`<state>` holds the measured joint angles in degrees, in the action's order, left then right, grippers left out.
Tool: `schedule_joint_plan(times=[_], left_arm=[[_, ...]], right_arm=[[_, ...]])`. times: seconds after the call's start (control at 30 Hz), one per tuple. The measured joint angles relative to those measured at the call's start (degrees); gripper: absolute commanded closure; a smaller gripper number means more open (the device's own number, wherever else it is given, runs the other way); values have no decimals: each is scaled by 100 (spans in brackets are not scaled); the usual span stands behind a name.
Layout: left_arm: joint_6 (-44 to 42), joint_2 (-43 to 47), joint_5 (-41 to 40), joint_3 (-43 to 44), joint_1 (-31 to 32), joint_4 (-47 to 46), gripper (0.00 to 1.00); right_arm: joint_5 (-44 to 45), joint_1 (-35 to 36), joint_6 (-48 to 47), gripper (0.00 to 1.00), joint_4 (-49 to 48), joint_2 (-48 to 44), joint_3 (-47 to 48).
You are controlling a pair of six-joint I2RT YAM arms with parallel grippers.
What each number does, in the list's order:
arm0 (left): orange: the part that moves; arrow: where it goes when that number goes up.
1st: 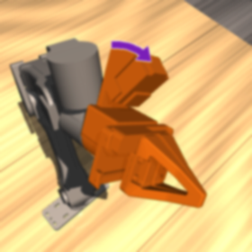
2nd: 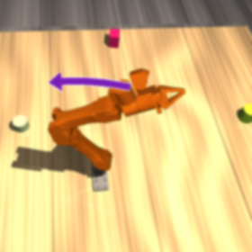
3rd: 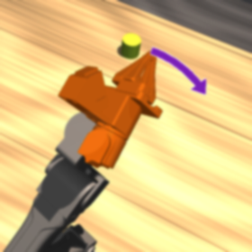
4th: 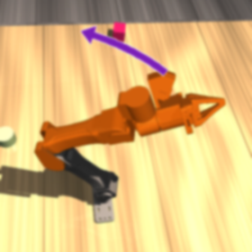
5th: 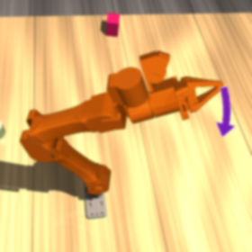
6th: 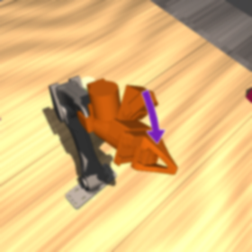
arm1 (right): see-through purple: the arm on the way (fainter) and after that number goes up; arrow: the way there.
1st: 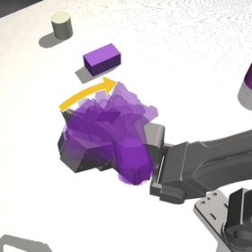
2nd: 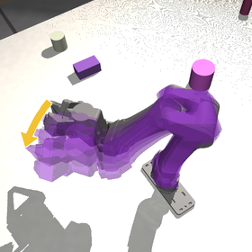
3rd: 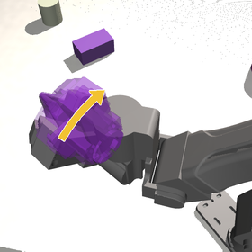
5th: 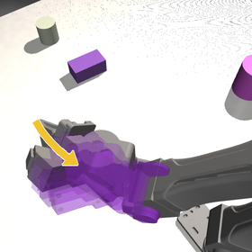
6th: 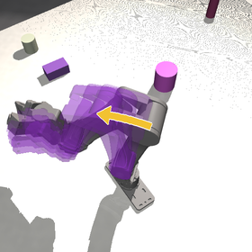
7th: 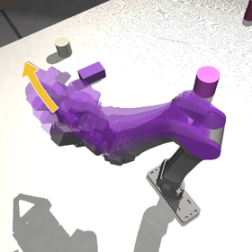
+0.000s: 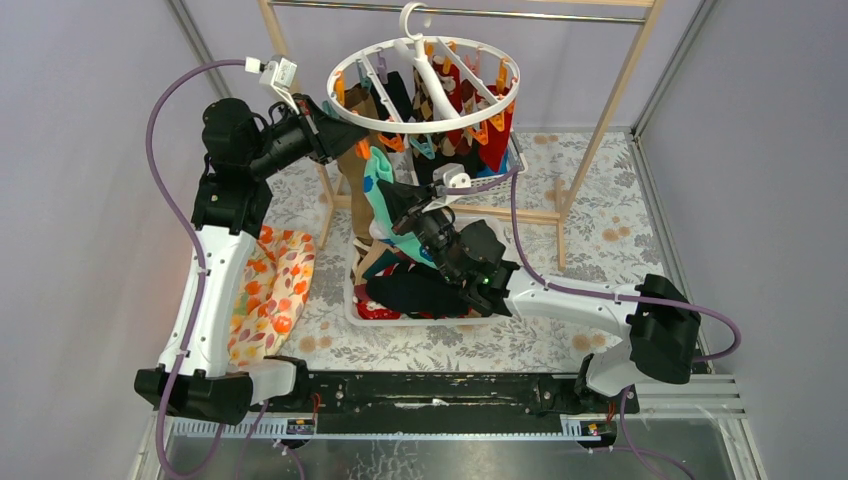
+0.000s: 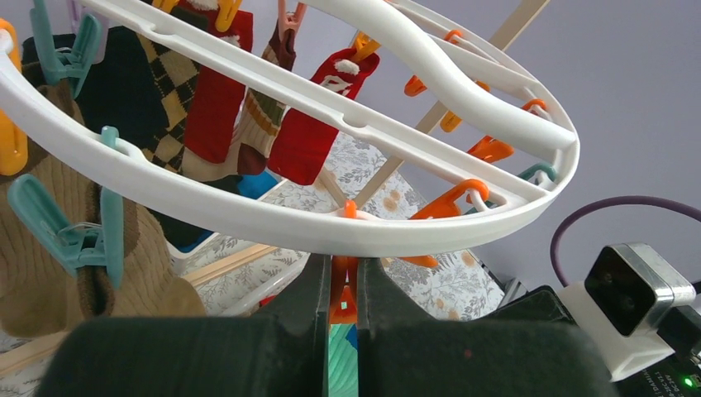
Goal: Clip the socks to the hanger
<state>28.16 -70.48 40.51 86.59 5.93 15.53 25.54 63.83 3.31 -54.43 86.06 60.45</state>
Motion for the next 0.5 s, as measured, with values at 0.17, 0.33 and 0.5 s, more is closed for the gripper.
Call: schedule_joint_plan(times=[0.17, 0.33, 0.5], left_arm=[[-28, 0, -63, -9, 46, 28, 100], [-20, 0, 168, -9, 74, 24, 100], [111, -13, 560, -9, 76, -37, 100]], right_arm=[[-127, 0, 31, 100, 11, 48, 35], [-1047, -227, 774, 100, 17, 33, -2], [-2649, -1001, 2065, 100, -107, -173, -542]])
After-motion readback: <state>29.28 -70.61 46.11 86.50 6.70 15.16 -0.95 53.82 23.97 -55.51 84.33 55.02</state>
